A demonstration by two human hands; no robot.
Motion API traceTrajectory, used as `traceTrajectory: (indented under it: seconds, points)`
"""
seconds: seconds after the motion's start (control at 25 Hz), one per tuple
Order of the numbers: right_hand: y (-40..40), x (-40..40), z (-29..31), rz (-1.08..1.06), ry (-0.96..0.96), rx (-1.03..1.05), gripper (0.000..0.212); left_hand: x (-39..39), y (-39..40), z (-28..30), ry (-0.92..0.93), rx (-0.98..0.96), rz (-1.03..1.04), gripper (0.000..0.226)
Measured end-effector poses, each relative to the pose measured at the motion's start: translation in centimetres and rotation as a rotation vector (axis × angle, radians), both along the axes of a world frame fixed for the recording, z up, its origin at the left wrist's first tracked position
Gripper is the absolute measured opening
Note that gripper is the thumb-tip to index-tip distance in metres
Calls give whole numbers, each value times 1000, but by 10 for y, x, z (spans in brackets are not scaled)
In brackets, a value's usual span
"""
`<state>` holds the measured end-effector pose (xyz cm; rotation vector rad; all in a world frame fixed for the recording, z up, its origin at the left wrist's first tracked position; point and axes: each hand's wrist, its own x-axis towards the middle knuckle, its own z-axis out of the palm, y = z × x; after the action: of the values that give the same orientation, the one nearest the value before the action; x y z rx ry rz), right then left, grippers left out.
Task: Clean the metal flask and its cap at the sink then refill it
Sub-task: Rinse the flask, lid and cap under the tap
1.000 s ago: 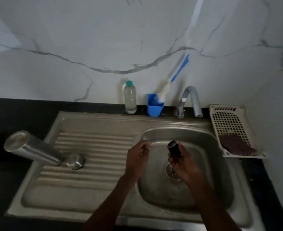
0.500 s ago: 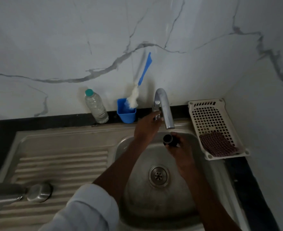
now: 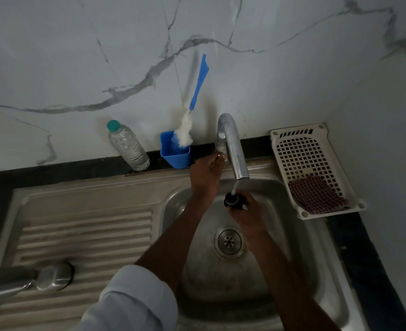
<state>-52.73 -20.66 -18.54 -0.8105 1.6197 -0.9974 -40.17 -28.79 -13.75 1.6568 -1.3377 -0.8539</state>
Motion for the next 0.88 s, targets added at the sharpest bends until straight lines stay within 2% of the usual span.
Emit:
traceTrajectory:
  seconds: [0.12,0.24,0.4,0.52,0.68,0.8,0.88]
  points:
    - [4,1,-1,12,-59,32,46,0,-2,-2,41,29,6,18]
    - [10,-8,-6,126,-52,55,52,1,4,8,11,17,-50,21]
    - [8,-10,-9,57,-32,13,40,25,43,-8,-97,97,-4,43]
    - [9,-8,-5,186,-89,17,42,67,84,-30,-296,152,27,43]
    - [10,-9,-10,116,-63,6,39,121,131,-50,-614,74,-20,49]
    - [10,-9,-7,225,-42,27,47,136,149,-63,-700,135,-101,59]
    - [8,-12,-7,167,-25,7,46,136,150,-62,-743,135,-121,64]
